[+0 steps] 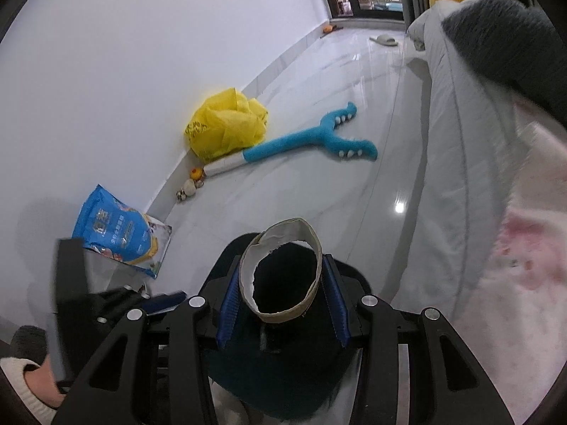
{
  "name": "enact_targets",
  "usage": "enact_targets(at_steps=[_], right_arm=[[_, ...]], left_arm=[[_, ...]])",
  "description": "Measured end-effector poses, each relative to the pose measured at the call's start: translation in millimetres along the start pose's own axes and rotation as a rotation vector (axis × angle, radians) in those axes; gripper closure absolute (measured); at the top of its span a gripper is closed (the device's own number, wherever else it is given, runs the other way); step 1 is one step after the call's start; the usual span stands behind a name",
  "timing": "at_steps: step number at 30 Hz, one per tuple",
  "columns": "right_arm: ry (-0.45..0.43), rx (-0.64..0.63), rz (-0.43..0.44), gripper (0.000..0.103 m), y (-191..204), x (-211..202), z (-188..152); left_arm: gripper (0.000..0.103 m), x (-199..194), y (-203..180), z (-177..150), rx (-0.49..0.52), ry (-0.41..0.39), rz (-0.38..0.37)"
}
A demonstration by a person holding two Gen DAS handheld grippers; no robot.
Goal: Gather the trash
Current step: 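Open both grippers to drop the wrapper and tape core into the bin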
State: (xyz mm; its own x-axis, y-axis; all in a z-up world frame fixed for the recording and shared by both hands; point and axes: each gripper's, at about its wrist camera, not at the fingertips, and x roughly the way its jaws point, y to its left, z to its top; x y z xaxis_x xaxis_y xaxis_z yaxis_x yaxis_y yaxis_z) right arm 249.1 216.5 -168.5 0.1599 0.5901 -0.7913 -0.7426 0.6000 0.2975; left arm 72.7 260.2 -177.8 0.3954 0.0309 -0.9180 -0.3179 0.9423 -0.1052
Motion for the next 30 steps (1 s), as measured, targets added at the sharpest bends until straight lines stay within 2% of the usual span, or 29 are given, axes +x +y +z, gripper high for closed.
enact_targets(at_steps=[9, 19, 30], right_arm=[[0.098, -0.004, -0.013, 0.058, 8, 45, -13], [0.199, -0.018, -0.029, 0.058, 17, 88, -27], [0.298, -0.041, -0.058, 0.057, 22, 119, -47]], left_arm=[[0.044, -30, 19, 9, -0.021, -0.099, 0.021], [0.056, -70, 33, 16, -0.035, -0.222, 0.024], [0.056, -106, 40, 28, -0.062, -0.329, 0.001]])
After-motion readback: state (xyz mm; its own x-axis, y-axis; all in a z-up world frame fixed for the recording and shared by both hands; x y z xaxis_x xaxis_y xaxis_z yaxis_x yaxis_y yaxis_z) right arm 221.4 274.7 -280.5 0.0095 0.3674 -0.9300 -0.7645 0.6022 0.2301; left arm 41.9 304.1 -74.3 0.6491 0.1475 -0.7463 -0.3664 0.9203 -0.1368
